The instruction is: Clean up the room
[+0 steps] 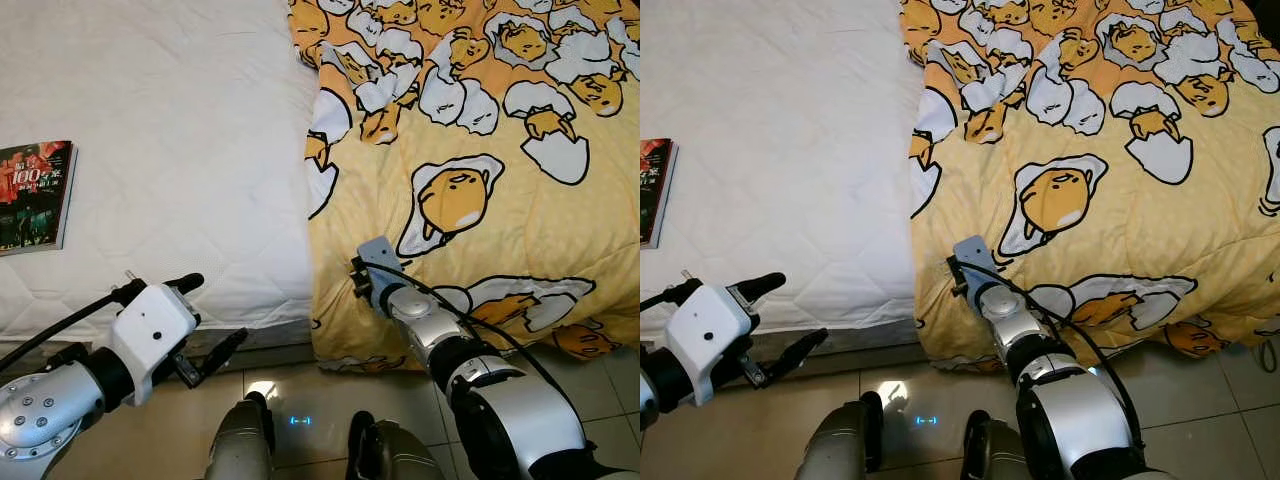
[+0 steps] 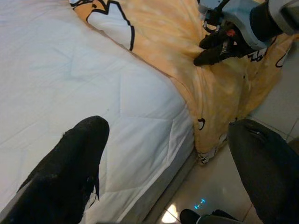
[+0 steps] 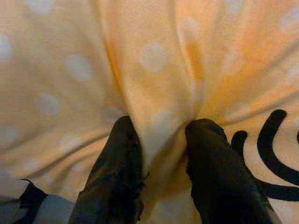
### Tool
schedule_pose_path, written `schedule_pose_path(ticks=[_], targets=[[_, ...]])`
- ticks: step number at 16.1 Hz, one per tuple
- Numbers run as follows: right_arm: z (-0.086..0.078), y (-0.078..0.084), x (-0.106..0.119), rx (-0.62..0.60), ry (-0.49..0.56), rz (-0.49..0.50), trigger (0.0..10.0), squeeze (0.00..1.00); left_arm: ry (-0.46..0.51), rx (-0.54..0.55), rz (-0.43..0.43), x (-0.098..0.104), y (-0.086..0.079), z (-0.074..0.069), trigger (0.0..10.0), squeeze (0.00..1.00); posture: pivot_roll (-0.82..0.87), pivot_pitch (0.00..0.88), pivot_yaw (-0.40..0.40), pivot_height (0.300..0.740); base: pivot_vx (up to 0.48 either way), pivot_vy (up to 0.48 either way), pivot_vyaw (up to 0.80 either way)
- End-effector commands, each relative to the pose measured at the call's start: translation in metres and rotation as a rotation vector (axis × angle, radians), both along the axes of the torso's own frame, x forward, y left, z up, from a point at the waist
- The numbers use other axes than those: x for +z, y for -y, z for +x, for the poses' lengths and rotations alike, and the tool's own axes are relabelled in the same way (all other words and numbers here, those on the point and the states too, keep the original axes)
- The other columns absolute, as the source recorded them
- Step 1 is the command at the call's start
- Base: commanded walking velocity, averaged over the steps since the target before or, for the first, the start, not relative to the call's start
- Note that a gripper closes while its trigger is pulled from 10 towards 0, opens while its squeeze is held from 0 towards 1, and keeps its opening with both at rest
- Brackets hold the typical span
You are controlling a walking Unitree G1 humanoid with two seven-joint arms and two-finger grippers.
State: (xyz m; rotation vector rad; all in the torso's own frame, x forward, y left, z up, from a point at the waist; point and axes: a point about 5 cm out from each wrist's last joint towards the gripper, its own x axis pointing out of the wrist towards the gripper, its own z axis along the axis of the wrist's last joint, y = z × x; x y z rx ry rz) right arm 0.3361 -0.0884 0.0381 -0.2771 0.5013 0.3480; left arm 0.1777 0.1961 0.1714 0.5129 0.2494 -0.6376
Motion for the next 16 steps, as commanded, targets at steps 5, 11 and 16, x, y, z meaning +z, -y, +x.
schedule_pose_path(ticks=[5,11,16], targets=[[-0.003,0.004,-0.004,0.029,-0.029,0.033,0.0,0.00,-0.075,-0.037,0.023,-0.011,-0.003,-0.001,10.0,0.31,0.44,0.242,-0.038,0.740,0.000,0.000,0.00],[-0.013,-0.002,-0.011,0.190,-0.046,0.081,0.0,0.00,-0.156,-0.099,-0.001,-0.024,-0.001,-0.005,10.0,0.31,0.37,0.202,-0.028,0.740,0.000,0.000,0.00],[-0.040,-0.004,-0.031,0.388,-0.104,0.134,0.0,0.00,-0.138,-0.101,0.001,-0.025,-0.003,0.000,10.0,0.31,0.37,0.179,-0.035,0.740,0.000,0.000,0.00]])
